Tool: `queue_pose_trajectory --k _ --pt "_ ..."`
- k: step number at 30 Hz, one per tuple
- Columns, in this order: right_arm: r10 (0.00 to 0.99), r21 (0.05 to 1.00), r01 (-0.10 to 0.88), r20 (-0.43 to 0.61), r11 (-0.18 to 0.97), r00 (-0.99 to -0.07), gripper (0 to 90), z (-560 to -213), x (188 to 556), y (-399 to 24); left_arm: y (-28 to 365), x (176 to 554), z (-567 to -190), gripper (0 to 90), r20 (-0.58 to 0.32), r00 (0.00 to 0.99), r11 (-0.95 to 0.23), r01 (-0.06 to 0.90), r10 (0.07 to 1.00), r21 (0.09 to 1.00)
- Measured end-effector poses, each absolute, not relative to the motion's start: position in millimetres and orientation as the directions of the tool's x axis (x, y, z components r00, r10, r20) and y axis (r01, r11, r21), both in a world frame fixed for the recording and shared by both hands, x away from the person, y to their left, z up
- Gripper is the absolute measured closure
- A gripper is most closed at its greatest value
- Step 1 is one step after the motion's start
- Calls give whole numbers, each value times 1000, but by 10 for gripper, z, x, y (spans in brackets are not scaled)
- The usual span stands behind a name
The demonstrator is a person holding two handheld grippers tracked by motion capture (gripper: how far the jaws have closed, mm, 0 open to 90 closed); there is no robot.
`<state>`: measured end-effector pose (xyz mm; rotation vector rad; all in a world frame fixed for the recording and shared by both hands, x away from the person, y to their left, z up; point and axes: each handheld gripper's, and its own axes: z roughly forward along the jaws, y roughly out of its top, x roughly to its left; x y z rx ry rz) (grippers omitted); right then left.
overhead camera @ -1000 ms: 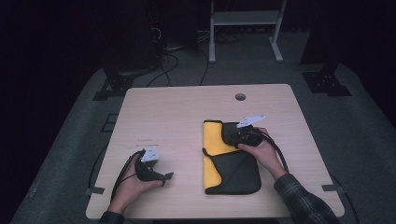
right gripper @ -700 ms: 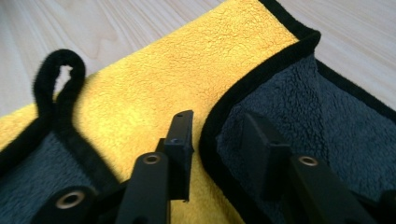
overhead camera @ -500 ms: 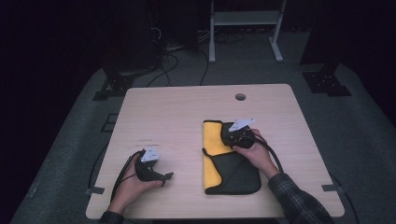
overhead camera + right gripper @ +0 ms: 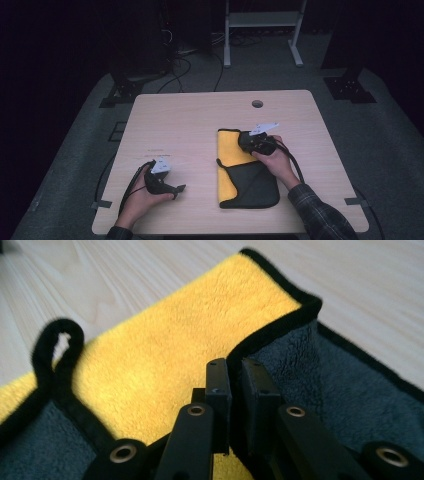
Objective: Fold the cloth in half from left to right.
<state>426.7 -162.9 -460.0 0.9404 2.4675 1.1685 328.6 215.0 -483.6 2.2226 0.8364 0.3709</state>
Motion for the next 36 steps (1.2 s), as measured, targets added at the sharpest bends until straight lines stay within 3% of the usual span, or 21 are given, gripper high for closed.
queue_pose_trajectory --k 15,36 --pt "720 806 475 90 354 -688 821 -4357 4456 -1926 2150 3286 -4836 0 14 748 -529 456 664 715" --pt "819 739 583 76 337 -569 820 -4563 4815 -2190 2150 3286 -4837 0 14 748 -529 456 664 716"
